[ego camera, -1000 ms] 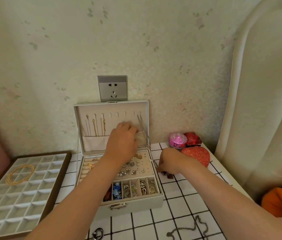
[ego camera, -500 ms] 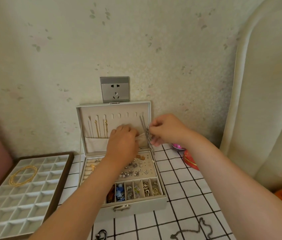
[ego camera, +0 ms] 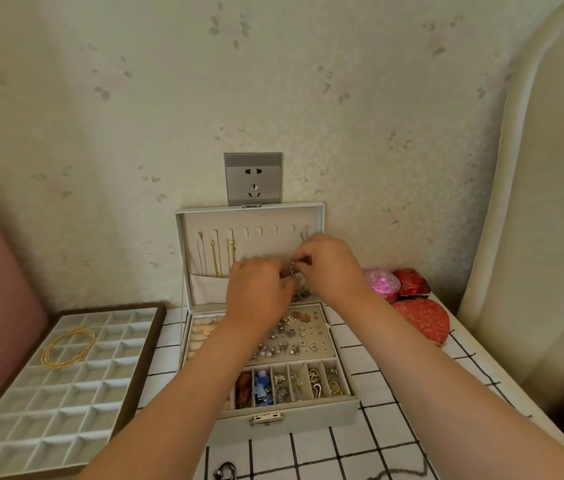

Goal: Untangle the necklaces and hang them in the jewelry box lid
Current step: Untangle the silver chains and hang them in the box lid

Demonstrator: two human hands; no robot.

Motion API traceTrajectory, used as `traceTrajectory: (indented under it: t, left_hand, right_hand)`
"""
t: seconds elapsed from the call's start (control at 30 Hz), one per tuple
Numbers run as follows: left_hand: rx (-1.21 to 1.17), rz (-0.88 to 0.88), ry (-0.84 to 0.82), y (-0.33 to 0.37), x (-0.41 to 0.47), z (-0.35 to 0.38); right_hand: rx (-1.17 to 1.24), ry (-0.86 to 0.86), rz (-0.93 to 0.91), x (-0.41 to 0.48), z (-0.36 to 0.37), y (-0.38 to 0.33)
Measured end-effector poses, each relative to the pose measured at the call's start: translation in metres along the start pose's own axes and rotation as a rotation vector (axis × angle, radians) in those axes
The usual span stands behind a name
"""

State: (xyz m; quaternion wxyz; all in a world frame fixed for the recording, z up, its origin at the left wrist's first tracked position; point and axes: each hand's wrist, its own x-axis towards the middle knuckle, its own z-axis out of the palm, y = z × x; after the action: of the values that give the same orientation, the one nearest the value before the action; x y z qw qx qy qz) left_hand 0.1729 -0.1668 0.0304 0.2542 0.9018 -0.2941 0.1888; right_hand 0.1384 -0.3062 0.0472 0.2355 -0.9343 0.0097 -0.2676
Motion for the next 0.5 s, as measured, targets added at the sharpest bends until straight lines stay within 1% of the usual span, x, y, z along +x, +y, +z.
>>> traceTrajectory:
  t: [0.1,0.2,0.23,0.33,0.37,0.43,0.5]
  left_hand:
    - [-0.007,-0.001,0.006,0.0,0.001,-0.001]
    - [0.044,-0.034,-0.001,-0.001,0.004,0.0]
    - [0.057,-0.05,-0.009,0.0,0.005,-0.001]
    - [0.069,-0.094,-0.06,0.0,0.009,-0.004]
    - [0.074,-0.102,-0.076,0.001,0.009,-0.005]
    - [0.072,-0.112,-0.097,0.001,0.01,-0.006]
    - [0.043,-0.116,-0.102,0.002,0.009,-0.009]
  right_hand:
    - [-0.072,-0.007,-0.068,0.001,0.001,0.003]
    - [-0.055,0.073,-0.056,0.001,-0.014,-0.004]
    - [-0.109,0.035,-0.019,0.001,-0.021,-0.007]
    - [-0.445,-0.239,0.129,-0.005,-0.031,-0.012]
    - [-0.476,-0.291,0.183,-0.009,-0.027,-0.014]
    - [-0.459,-0.295,0.241,-0.017,-0.014,-0.017]
    - [-0.466,-0.22,0.258,-0.022,-0.002,-0.022]
